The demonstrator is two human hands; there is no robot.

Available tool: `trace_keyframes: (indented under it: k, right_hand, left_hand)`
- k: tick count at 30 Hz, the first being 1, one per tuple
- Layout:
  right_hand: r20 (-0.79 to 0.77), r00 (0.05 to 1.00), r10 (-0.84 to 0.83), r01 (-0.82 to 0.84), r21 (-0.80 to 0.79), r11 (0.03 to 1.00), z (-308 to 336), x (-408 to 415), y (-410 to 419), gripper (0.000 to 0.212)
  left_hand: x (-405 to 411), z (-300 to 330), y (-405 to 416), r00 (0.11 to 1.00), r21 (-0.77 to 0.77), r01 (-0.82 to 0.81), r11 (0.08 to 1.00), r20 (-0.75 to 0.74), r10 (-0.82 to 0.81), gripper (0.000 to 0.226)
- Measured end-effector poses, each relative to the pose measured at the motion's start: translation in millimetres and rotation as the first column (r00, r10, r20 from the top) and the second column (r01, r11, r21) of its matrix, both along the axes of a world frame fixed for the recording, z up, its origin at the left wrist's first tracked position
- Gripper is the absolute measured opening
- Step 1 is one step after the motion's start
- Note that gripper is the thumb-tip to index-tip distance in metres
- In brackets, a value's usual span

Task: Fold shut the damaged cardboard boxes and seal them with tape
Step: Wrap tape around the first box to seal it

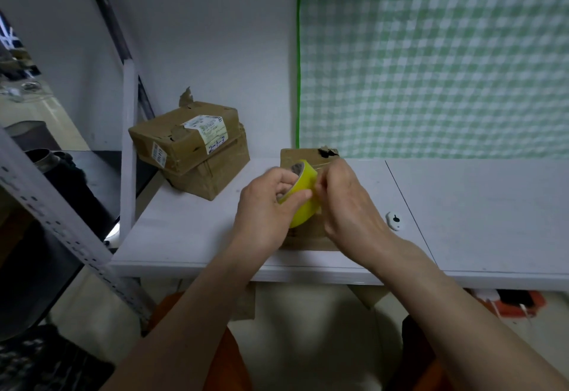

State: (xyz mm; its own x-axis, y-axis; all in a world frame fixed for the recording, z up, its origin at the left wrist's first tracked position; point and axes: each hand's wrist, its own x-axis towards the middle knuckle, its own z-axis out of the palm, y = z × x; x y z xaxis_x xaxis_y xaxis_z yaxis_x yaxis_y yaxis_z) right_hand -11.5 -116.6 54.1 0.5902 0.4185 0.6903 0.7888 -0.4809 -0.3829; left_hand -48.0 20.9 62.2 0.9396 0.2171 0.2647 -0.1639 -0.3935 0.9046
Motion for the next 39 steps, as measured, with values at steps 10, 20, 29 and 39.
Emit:
trace_keyframes:
  k: [10,20,29,39]
  right_hand:
    - [-0.49,0.829,0.268,-0.078,0.373,0.924,20,8,-13,0.019]
    - [-0.405,0.899,0.167,-0.034,0.317,0.948,19,9,-17,0.012]
    - [-0.507,0.79,0.346,-0.086,0.466,0.881,30,6,-26,0.013]
    - [-0.489,0.791,0.369,-0.158,0.418,0.894,44,1,-29,0.01]
  left_hand:
    - [-3,7,12,0.984,-0.16,0.106,0.981,-0.123,-0.126,0.017]
    - [-7,12,10,0.962,-0.205,0.195,0.959,-0.149,-0.227,0.041]
    - [-4,22,6,0.96,-0.149,0.239,0.96,-0.115,-0.257,0.044]
    - [-5,31,9,0.973,0.038,0.166,0.985,-0.169,-0.157,0.016]
